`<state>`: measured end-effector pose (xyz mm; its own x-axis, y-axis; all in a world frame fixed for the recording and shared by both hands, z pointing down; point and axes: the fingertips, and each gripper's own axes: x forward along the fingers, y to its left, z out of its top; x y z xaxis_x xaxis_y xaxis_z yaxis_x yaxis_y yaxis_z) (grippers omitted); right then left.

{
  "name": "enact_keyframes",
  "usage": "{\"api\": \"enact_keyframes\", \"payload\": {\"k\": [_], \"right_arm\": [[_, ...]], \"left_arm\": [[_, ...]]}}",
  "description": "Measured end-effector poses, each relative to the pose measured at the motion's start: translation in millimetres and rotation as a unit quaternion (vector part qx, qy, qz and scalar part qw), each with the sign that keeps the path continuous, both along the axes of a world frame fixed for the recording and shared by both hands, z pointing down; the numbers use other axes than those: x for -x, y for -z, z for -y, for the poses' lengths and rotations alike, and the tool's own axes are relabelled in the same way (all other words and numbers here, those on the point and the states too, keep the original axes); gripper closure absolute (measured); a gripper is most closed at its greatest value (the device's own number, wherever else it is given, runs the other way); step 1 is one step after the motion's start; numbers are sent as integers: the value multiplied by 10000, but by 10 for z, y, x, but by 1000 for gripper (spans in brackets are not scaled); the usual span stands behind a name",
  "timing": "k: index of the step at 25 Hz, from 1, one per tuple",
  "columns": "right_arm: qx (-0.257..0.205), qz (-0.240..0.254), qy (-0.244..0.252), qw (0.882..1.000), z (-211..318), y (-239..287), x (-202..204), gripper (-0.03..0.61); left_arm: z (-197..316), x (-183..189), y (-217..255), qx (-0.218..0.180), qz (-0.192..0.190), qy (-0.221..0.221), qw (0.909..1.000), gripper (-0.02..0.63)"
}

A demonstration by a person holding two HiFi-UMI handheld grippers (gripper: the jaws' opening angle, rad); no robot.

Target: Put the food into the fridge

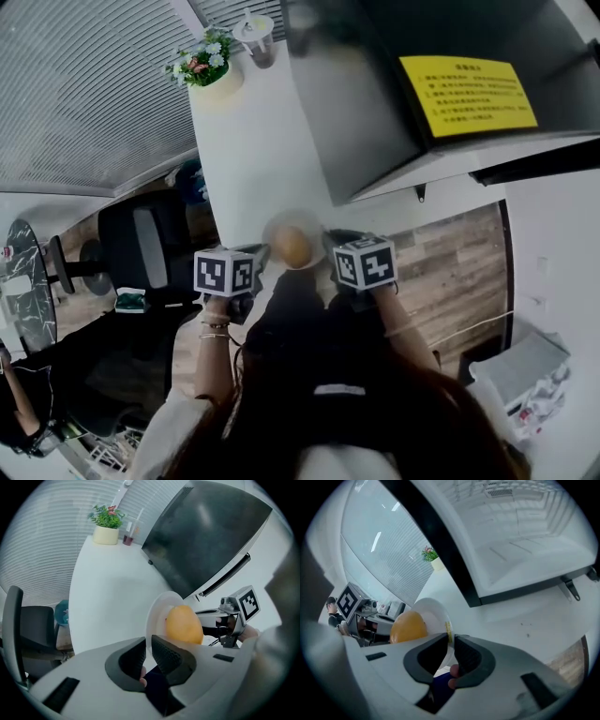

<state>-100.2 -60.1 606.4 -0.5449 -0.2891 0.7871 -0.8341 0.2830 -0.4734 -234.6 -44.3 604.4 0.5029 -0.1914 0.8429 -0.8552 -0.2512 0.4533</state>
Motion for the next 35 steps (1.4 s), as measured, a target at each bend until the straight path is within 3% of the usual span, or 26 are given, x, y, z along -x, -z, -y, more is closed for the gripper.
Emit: {"api": "enact_keyframes", "payload": {"k": [10,20,35], "right_arm": [[-120,48,-211,9997,-104,95,-261,531],[-257,128,-373,9989,-257,227,-772,531],[-522,255,99,9983,-576,345,-1675,532]], "left_arm": [[-46,-256,84,-108,14,-228,9997,569],[-176,-764,224,-251,107,-377,9989,569],[-606,-1678,327,-456,205,167,9986,569]]}}
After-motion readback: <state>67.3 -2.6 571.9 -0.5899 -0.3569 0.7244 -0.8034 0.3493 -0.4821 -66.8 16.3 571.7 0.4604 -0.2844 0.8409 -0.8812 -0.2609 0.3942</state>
